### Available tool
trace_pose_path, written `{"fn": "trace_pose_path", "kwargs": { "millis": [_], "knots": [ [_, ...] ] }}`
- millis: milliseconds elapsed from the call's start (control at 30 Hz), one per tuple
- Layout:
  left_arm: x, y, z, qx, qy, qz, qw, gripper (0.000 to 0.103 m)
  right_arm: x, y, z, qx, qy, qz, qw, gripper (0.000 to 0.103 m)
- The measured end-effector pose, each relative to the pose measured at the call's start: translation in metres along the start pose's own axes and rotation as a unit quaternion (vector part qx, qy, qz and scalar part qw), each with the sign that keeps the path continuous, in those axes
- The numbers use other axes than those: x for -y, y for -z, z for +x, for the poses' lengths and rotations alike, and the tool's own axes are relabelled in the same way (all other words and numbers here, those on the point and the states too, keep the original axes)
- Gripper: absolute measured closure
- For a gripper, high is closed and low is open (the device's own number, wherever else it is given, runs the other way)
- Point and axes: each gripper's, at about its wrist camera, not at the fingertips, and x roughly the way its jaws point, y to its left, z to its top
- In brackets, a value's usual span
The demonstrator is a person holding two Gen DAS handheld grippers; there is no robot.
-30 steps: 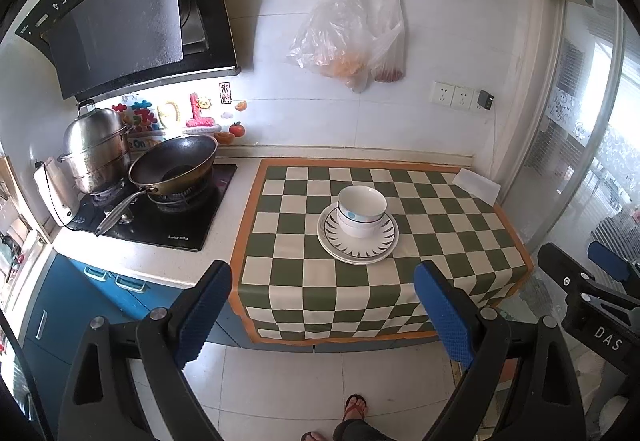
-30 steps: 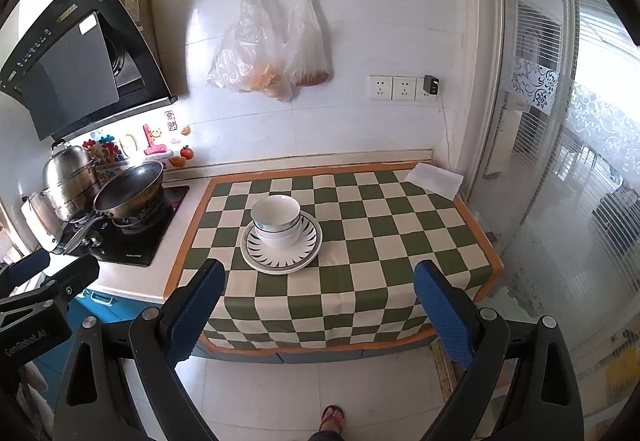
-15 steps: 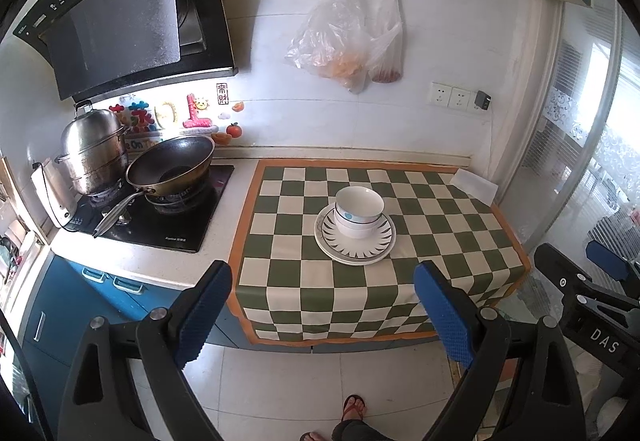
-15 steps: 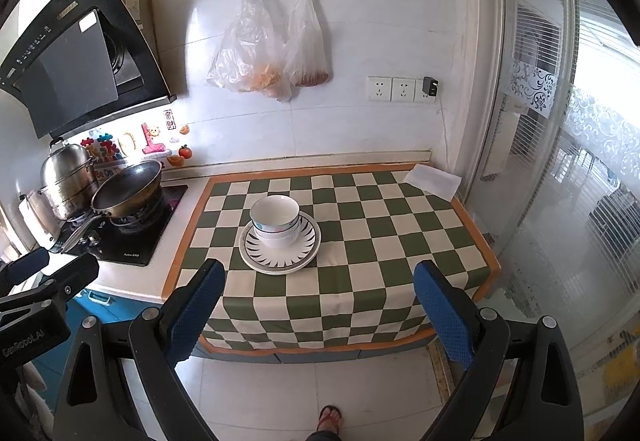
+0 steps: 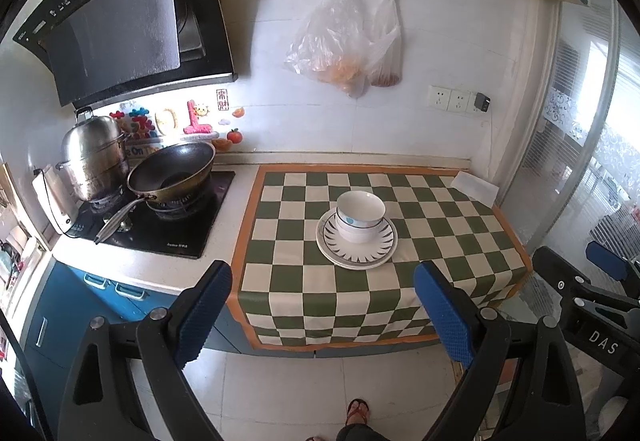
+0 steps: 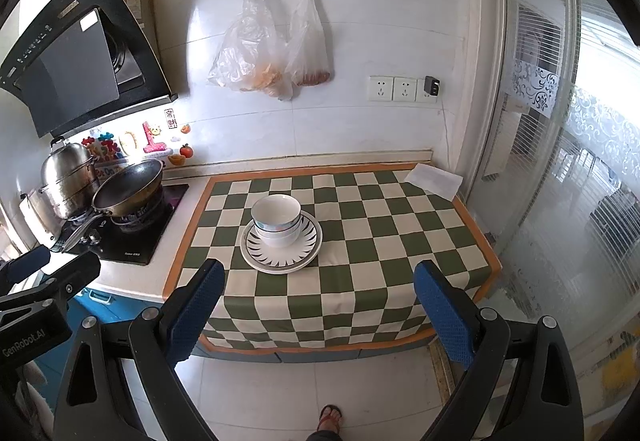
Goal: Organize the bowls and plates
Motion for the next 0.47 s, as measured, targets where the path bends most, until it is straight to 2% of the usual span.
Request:
{"fn": "trace_pose_path", "kwargs": {
  "millis": [67, 467],
  "knots": [
    [0.0003, 0.0003, -0.0009, 0.000, 0.002, -0.002, 1.0000, 0.000, -0.0006, 0.0004, 0.0011, -0.001, -0.001, 0.001, 1.000, 0.004],
    [-0.0040, -0.0064, -0.0023, 0.002, -0.016, 0.001, 0.9999, 0.000, -0.0004, 0.0001, 0.0034, -0.002, 0.002, -0.002, 1.000, 0.003]
  ]
}}
